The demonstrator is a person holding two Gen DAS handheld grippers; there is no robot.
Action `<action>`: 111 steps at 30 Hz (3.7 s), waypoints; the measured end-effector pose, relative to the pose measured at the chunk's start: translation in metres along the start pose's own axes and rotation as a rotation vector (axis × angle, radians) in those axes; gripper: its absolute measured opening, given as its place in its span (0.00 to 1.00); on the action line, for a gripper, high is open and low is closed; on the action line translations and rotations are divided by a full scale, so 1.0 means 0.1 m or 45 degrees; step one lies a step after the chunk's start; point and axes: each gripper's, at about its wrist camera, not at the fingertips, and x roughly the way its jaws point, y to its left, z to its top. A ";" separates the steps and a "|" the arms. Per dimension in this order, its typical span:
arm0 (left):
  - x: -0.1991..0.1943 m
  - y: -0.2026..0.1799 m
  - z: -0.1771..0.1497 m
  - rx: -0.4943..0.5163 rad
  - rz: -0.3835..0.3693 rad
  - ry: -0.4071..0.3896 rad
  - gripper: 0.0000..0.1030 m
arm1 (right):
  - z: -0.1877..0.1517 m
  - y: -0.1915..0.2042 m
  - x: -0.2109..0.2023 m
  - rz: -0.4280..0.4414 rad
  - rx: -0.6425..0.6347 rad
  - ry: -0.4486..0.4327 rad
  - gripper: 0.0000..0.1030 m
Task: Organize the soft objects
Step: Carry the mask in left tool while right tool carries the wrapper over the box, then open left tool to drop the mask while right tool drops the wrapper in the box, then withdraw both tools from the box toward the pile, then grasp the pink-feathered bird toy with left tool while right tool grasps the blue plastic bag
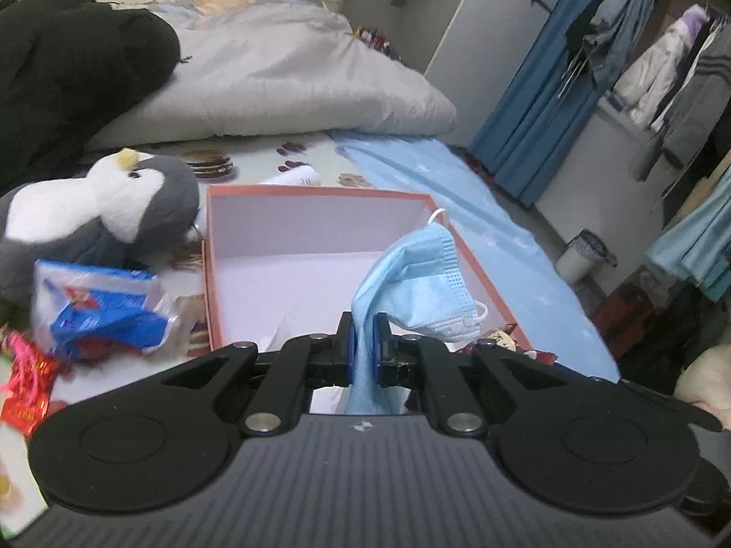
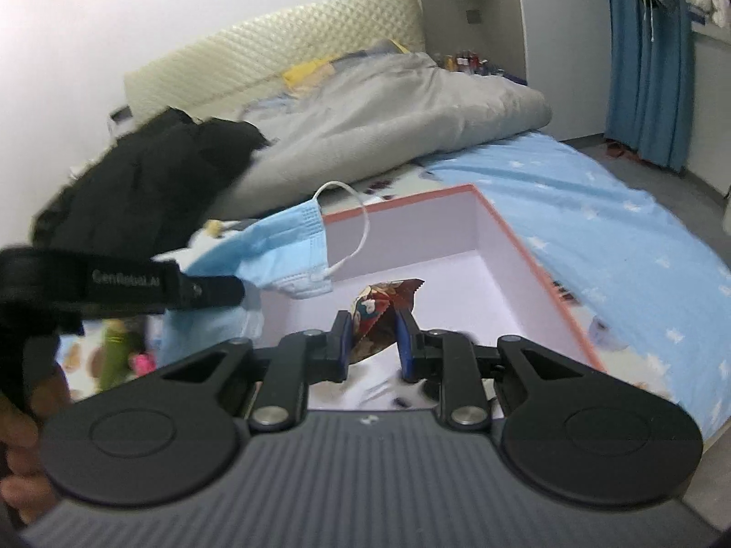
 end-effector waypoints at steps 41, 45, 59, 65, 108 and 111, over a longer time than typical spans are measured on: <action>-0.56 0.36 -0.14 0.178 0.052 -0.027 0.27 | -0.07 0.02 -0.17 0.121 0.036 0.041 0.39; -0.94 0.36 -0.24 0.199 0.054 -0.085 0.27 | -0.04 0.18 -0.46 0.149 -0.001 -0.031 0.39; -2.10 0.49 -0.56 0.142 0.112 -0.261 0.27 | -0.19 0.73 -1.05 0.299 -0.082 -0.117 0.39; -2.35 0.58 -0.95 0.096 0.169 -0.279 0.27 | -0.43 0.91 -1.16 0.337 -0.088 -0.117 0.39; -0.46 2.89 -0.99 -0.268 0.422 -0.042 0.50 | -0.45 2.04 1.12 0.345 -0.612 0.228 0.53; -0.30 3.05 -0.90 -0.352 0.405 -0.054 0.50 | -0.40 2.16 1.37 0.341 -0.678 0.243 0.53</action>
